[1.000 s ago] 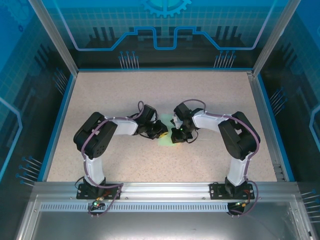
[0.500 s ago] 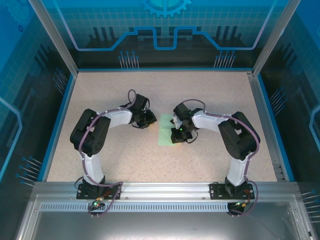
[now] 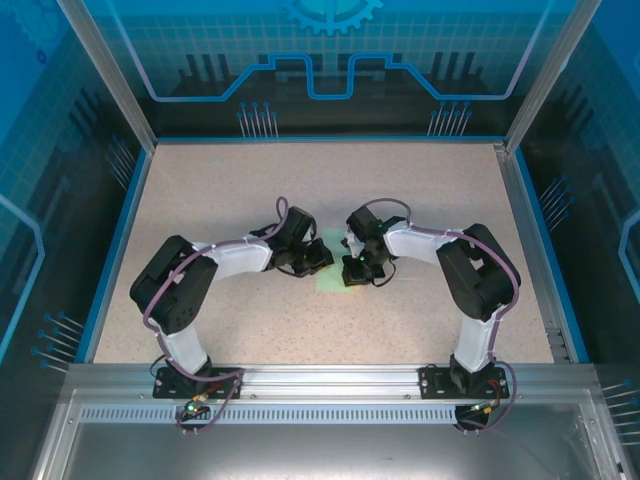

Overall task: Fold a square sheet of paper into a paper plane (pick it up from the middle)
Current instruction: Fold the triangle a second time at the center of the table.

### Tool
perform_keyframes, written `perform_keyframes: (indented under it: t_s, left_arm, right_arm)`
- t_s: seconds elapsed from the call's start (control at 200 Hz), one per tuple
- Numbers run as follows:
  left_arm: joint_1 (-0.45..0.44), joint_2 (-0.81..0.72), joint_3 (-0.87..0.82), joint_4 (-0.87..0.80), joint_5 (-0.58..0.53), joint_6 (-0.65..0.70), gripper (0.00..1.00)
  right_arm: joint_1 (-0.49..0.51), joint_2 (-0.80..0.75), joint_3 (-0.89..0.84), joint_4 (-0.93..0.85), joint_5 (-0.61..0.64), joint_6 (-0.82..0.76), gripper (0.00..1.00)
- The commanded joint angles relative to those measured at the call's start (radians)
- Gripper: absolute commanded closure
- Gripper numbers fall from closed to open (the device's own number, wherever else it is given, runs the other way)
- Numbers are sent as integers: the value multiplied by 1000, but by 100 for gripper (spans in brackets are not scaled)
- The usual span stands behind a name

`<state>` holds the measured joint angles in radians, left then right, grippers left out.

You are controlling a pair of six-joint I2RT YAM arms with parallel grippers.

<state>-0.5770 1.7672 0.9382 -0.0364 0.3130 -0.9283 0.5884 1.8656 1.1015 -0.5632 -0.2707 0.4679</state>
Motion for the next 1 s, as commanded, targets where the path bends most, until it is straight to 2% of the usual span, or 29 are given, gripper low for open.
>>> perform_keyframes:
  t_s: [0.0,0.155,0.3,0.625,0.835,0.995]
  left_arm:
    - [-10,19,-37,122,62,-90,89]
    - [-61,70,-27,154,56,-115,91]
    - [-71,120,-31,199,47,-161,92]
    - [-79,171,-2,158,26,-207,93]
    - [-66,137,11,19,-78,-158,93]
    - [-38,120,9,8,-102,-121,92]
  right_arm:
    - [17,46,-53,-52,60,17,98]
    - [17,39,-73,-8,42,18,100]
    - [17,40,-108,57,29,43,100]
    - [14,4,-171,134,5,80,100]
    - [21,2,-192,78,90,44,100]
    - [25,12,-196,40,145,34,100]
